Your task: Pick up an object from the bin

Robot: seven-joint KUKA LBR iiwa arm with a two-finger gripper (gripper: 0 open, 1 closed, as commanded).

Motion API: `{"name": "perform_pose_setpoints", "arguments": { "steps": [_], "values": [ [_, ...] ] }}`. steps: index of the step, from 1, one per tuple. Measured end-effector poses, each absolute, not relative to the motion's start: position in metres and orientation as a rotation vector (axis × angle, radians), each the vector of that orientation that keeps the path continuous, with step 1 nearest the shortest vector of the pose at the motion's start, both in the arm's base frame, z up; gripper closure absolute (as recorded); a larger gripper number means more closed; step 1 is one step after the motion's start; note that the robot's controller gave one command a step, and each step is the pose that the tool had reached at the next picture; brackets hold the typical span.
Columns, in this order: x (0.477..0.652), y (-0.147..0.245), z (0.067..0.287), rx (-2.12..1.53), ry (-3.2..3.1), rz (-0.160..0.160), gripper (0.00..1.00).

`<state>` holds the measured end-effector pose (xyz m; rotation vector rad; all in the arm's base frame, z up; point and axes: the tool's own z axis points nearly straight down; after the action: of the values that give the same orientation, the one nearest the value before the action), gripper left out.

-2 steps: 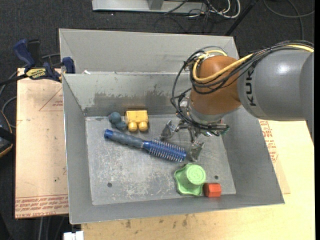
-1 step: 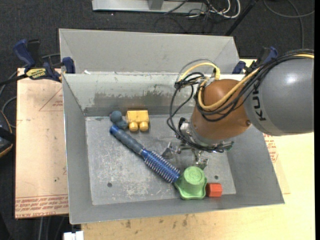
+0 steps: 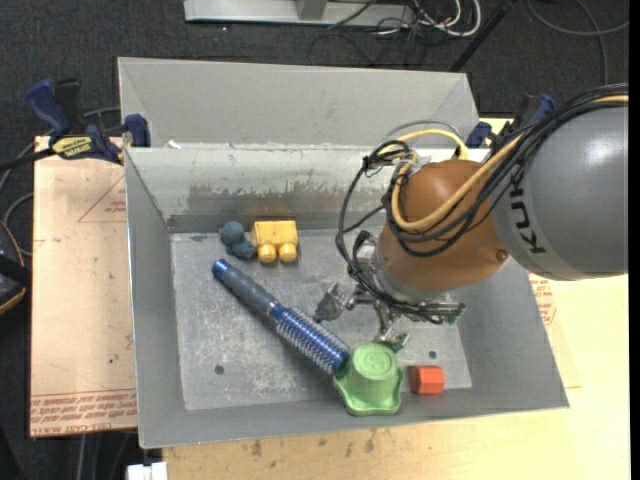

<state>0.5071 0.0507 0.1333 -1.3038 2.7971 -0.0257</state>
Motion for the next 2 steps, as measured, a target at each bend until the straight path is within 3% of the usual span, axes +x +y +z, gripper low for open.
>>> {"name": "perform_pose_setpoints", "arguments": {
  "steps": [1, 2],
  "values": [
    [0.505, 0.066, 0.080, -1.043, 2.897, -0.022, 0.00],
    [0.485, 0.082, 0.136, -0.872, 3.003, -0.001, 0.00]
  ]
}}
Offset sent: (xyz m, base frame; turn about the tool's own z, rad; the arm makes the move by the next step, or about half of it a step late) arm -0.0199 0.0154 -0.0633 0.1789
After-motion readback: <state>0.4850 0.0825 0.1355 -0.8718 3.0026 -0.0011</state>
